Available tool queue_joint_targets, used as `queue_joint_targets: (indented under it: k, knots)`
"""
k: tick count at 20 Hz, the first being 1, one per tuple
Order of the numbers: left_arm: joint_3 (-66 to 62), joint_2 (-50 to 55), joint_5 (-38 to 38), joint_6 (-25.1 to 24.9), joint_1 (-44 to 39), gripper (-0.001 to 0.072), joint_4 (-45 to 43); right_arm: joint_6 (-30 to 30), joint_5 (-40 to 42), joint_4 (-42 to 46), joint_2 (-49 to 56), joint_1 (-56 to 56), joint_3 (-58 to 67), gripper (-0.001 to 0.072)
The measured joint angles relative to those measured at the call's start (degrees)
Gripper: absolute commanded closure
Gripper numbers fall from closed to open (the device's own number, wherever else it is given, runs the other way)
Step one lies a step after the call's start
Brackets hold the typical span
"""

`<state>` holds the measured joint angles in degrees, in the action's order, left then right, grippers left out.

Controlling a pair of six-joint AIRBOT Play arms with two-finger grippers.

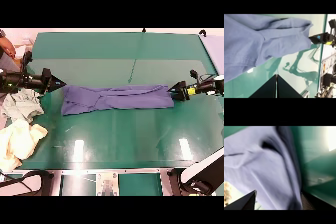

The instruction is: Fold the shirts.

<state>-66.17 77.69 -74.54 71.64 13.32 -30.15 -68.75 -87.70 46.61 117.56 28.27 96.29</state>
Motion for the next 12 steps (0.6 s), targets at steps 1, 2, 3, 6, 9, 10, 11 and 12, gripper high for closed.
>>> queue_joint_targets:
  k: [1,2,3,6,9,10,11,12]
  knots:
    - [0.0,-0.04,0.24,0.0,0.0,0.0684,0.24,0.24,-0.15,0.24,1.09,-0.98,1.11,0.0083]
    - [0.02,-0.07,0.26,-0.02,0.0,0.0684,0.42,0.59,-0.26,0.17,2.01,-1.99,1.9,0.0209]
    - [0.02,-0.04,0.31,-0.04,0.0,0.0684,0.48,0.96,-0.33,0.42,2.8,-2.8,2.45,0.037]
    - [0.02,-0.07,0.39,-0.07,0.0,0.0684,0.7,2.16,-0.44,1.42,4.02,-4.13,3.8,0.0696]
    - [0.02,-0.07,1.07,-0.07,-0.7,0.0685,0.74,2.95,-1.18,1.88,4.31,-4.57,5.66,0.07]
    - [0.02,-0.07,1.31,-0.07,-1.64,0.0685,0.63,2.97,-1.2,2.03,4.22,-4.57,6.32,0.0701]
    - [0.02,-0.02,1.86,-0.04,-2.89,0.0685,0.42,3.04,-0.96,2.56,3.78,-4.57,6.84,0.0701]
    - [0.02,0.13,3.39,0.0,-4.63,0.0685,-0.02,3.1,-0.79,3.17,3.13,-4.57,7.3,0.0701]
